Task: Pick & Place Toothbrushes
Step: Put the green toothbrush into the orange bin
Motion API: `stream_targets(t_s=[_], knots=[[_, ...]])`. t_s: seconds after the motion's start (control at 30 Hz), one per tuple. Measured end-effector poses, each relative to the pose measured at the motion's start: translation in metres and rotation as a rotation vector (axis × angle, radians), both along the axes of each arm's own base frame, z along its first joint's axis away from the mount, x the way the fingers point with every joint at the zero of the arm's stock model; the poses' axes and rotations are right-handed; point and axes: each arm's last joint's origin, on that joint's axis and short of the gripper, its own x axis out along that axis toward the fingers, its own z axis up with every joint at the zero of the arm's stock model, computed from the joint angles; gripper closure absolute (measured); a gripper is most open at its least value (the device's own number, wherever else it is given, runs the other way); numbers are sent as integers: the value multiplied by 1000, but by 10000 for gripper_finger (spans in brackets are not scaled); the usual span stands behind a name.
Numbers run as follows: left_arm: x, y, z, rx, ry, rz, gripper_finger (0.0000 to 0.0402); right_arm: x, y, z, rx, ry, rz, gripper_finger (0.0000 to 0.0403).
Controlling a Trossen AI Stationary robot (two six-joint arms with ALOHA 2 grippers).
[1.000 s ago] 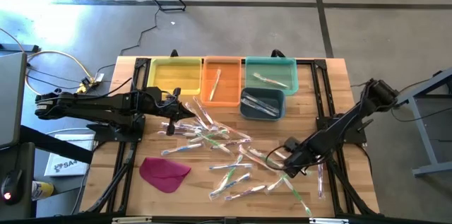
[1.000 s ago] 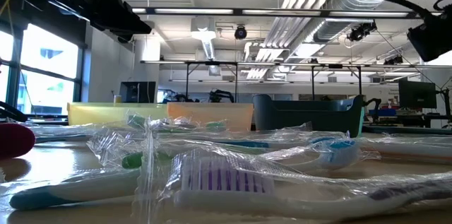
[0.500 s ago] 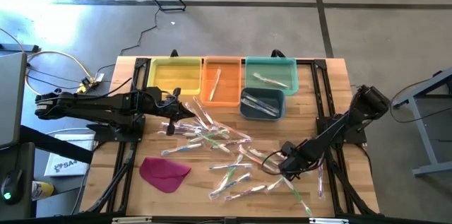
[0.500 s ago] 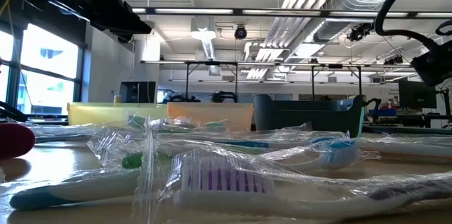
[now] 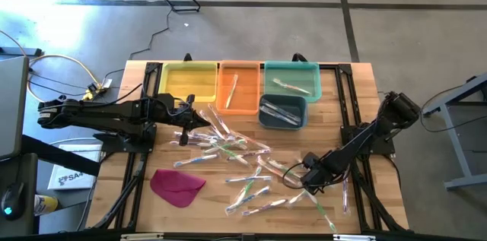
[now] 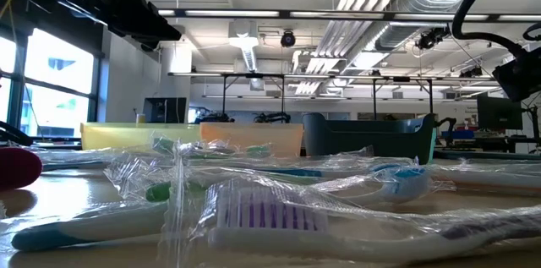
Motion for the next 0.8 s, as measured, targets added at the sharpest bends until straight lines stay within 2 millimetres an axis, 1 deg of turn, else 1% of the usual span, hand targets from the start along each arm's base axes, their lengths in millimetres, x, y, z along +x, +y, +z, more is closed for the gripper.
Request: stream_targets(t_s=[0.23,0.53,0.63,0.8], knots=[[0,0,0,0,0,0,402,0,0,0,1,1,-1,370],[0,0,0,0,0,0,402,-1,-1,2,6,-6,14,374],[0,0,0,0,0,0,402,-1,-2,6,-3,-38,26,374],[0,0,0,0,0,0,402,-2,-6,21,-33,-145,19,374]])
